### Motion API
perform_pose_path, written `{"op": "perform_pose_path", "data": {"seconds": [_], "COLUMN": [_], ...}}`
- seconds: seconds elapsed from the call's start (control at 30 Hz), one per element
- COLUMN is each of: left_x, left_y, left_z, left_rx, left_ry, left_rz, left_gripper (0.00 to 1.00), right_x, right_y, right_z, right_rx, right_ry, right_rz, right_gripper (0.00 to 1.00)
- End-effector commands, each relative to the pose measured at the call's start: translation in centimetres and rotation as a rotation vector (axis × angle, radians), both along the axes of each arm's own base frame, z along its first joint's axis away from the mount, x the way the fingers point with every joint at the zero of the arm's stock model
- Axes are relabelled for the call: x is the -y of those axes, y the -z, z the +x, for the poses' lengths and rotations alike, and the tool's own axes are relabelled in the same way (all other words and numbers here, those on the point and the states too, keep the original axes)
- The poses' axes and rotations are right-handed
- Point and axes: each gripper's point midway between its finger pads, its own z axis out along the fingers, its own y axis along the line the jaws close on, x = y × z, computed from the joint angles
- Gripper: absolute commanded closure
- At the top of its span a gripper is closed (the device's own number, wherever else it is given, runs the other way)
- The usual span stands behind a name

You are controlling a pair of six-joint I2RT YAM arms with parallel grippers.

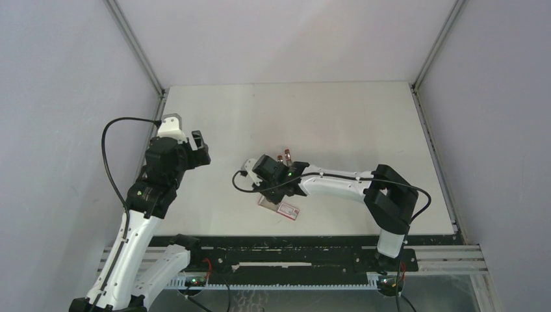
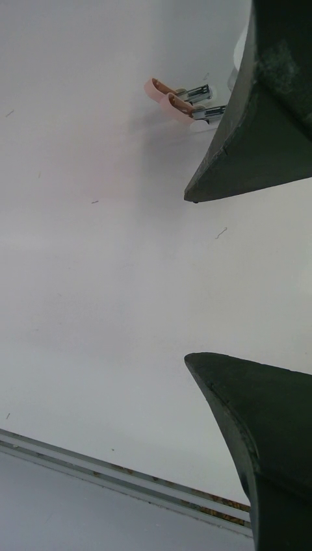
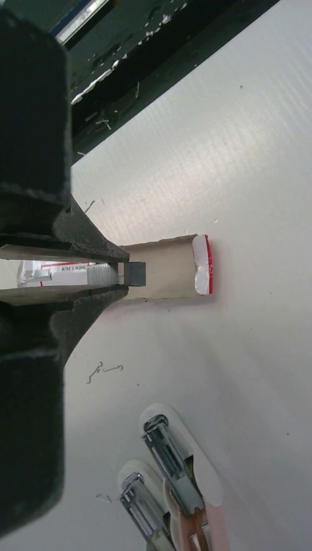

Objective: Load the staples into the stapler

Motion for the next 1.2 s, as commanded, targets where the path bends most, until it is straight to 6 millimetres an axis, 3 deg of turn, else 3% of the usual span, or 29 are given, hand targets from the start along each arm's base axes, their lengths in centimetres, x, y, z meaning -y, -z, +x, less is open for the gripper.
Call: {"op": "perform_pose_path", "data": {"seconds": [0.0,0.2,0.5,0.7,0.93,1.17], "left_x": [0.0,0.0,0.0,0.0,0.1,0.2], "left_y": [-0.2,-0.3,-0.3,-0.2,0.0,0.2], "left_z": [0.1,0.1,0.0,0.0,0.2,0.3], "left_rx": [0.019,0.021,0.021,0.021,0.013,0.004], "left_ry": [0.007,0.007,0.008,0.008,0.010,0.014], "left_rz": [0.001,0.000,-0.002,-0.004,-0.003,0.000], "left_gripper": [0.11,0.10,0.10,0.10,0.10,0.10], "right_x": [-0.4,0.5,2.6,5.9,9.8,11.6], "right_y": [-2.3,-1.7,-0.6,1.4,2.4,3.1], "right_z": [1.1,1.5,4.1,5.4,6.9,7.3], "right_rx": [0.007,-0.009,0.001,-0.005,-0.017,-0.044], "right_ry": [0.109,0.203,0.364,0.466,0.590,0.630], "right_rz": [0.062,0.061,0.041,-0.007,-0.022,-0.034], "right_gripper": [0.88,0.88,0.88,0.89,0.89,0.87]}}
